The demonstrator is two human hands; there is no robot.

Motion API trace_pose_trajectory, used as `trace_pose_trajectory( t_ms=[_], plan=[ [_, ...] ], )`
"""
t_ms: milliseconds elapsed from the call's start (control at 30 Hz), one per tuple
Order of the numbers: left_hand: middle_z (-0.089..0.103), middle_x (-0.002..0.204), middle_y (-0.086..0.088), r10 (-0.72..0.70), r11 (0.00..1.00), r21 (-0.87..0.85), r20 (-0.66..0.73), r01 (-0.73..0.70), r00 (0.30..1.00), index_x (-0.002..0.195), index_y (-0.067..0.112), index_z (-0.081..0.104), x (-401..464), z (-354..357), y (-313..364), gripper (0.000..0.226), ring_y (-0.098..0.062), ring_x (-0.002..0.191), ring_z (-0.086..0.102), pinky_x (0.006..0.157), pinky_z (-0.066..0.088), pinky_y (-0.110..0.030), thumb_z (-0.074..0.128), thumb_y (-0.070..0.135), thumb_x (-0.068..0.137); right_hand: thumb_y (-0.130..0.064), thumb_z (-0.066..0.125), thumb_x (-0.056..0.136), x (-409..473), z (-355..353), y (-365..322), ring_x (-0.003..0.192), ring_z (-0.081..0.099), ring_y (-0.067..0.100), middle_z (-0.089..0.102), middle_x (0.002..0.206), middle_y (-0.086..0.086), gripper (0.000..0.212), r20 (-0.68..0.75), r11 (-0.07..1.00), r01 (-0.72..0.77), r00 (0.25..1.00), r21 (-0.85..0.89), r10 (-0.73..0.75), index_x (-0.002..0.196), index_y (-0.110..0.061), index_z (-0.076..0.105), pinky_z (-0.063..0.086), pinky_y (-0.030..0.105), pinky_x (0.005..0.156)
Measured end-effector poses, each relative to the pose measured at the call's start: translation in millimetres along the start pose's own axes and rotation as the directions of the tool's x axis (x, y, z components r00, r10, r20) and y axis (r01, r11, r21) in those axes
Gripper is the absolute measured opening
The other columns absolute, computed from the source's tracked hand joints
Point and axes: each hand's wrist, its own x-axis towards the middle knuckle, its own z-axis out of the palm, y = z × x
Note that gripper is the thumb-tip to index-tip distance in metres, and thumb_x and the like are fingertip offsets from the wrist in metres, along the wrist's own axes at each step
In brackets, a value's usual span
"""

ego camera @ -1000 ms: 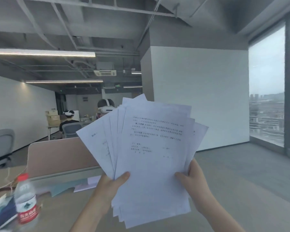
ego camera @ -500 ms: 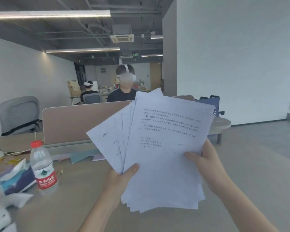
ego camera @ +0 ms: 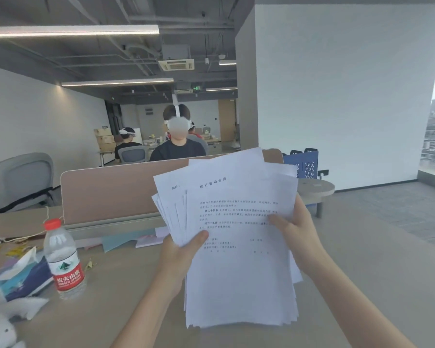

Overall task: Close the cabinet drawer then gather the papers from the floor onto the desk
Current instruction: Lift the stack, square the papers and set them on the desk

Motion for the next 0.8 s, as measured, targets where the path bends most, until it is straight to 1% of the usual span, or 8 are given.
trace_pose_trajectory(
  t_ms=[67, 133, 233, 367, 500, 600, 667, 800],
  plan=[
    [0.079, 0.093, 0.014, 0.029, 1.0, -0.005, -0.009, -0.029, 1.0, 0.085, 0.034, 0.076, -0.4, -0.1, 5.8, 0.022, -0.008, 0.091, 0.075, 0.084, 0.056, -0.035, 0.075, 0.012, 0.083, 0.015, 0.05, 0.088, 0.8, 0.3, -6.9, 0.11, 0.069, 0.023, 0.072, 0.118, 0.001, 0.061, 0.0, 0.998, 0.046, 0.999, -0.034, -0.046, 0.116, -0.038, 0.061, 0.06, 0.042, 0.087],
    [0.08, 0.092, 0.013, 0.054, 0.998, -0.025, 0.002, -0.054, 0.999, 0.087, 0.031, 0.076, -2.5, -1.2, 11.8, 0.021, -0.01, 0.091, 0.075, 0.08, 0.056, -0.033, 0.077, 0.011, 0.081, 0.014, 0.053, 0.088, -1.4, -0.5, -13.9, 0.114, 0.067, 0.023, 0.071, 0.12, 0.001, 0.06, 0.005, 0.995, 0.085, 0.996, -0.057, -0.084, 0.117, -0.039, 0.061, 0.056, 0.049, 0.095],
    [0.08, 0.095, 0.007, 0.06, 0.997, -0.051, 0.042, -0.058, 0.997, 0.092, 0.026, 0.077, -7.8, -4.2, 14.0, 0.024, -0.014, 0.092, 0.076, 0.078, 0.057, -0.033, 0.082, 0.01, 0.075, 0.009, 0.061, 0.088, -5.0, -3.6, -16.9, 0.116, 0.067, 0.023, 0.071, 0.122, 0.001, 0.053, 0.016, 0.996, 0.086, 0.996, -0.029, -0.085, 0.125, -0.028, 0.059, 0.055, 0.051, 0.097],
    [0.079, 0.104, -0.002, 0.017, 0.996, -0.089, 0.114, -0.007, 0.993, 0.095, 0.023, 0.079, -12.5, -8.9, 9.4, 0.026, -0.024, 0.098, 0.075, 0.086, 0.056, -0.044, 0.08, 0.02, 0.069, -0.003, 0.072, 0.087, -8.1, -3.2, -15.1, 0.109, 0.07, 0.026, 0.072, 0.117, 0.007, 0.041, 0.032, 0.999, 0.052, 0.998, 0.012, -0.053, 0.121, -0.02, 0.057, 0.056, 0.053, 0.094],
    [0.078, 0.107, -0.002, -0.002, 0.997, -0.078, 0.179, 0.016, 0.984, 0.096, 0.027, 0.079, -12.4, -10.4, 9.6, 0.026, -0.023, 0.099, 0.074, 0.09, 0.056, -0.047, 0.078, 0.02, 0.071, -0.013, 0.078, 0.084, -4.4, 1.8, -17.6, 0.11, 0.07, 0.021, 0.072, 0.117, 0.0, 0.044, 0.061, 0.998, 0.05, 0.997, -0.045, -0.048, 0.119, -0.028, 0.056, 0.059, 0.045, 0.091],
    [0.078, 0.109, -0.003, -0.009, 0.999, -0.049, 0.198, 0.019, 0.98, 0.101, 0.024, 0.077, -8.3, -12.8, 13.2, 0.03, -0.024, 0.102, 0.073, 0.095, 0.054, -0.051, 0.079, 0.022, 0.071, -0.022, 0.079, 0.081, 0.5, 3.3, -21.4, 0.111, 0.069, 0.021, 0.07, 0.119, 0.001, 0.045, 0.093, 0.99, 0.087, 0.993, -0.112, -0.077, 0.118, -0.028, 0.054, 0.056, 0.049, 0.096],
    [0.077, 0.11, -0.002, -0.017, 1.0, -0.015, 0.227, 0.021, 0.974, 0.105, 0.022, 0.076, -5.6, -13.2, 15.9, 0.033, -0.023, 0.104, 0.073, 0.095, 0.053, -0.05, 0.079, 0.024, 0.072, -0.019, 0.077, 0.084, 3.1, 4.1, -24.8, 0.111, 0.067, 0.021, 0.067, 0.119, 0.002, 0.043, 0.08, 0.987, 0.11, 0.992, -0.114, -0.101, 0.118, -0.026, 0.052, 0.054, 0.051, 0.098],
    [0.078, 0.108, 0.003, -0.048, 0.999, 0.011, 0.285, 0.047, 0.957, 0.1, 0.026, 0.077, -0.9, -9.6, 18.4, 0.025, -0.02, 0.103, 0.073, 0.09, 0.055, -0.041, 0.074, 0.025, 0.075, -0.024, 0.076, 0.081, 9.0, 2.9, -30.4, 0.12, 0.062, 0.028, 0.061, 0.132, 0.006, 0.064, 0.066, 0.982, 0.164, 0.985, -0.096, -0.158, 0.131, -0.045, 0.043, 0.05, 0.054, 0.103]
  ],
)
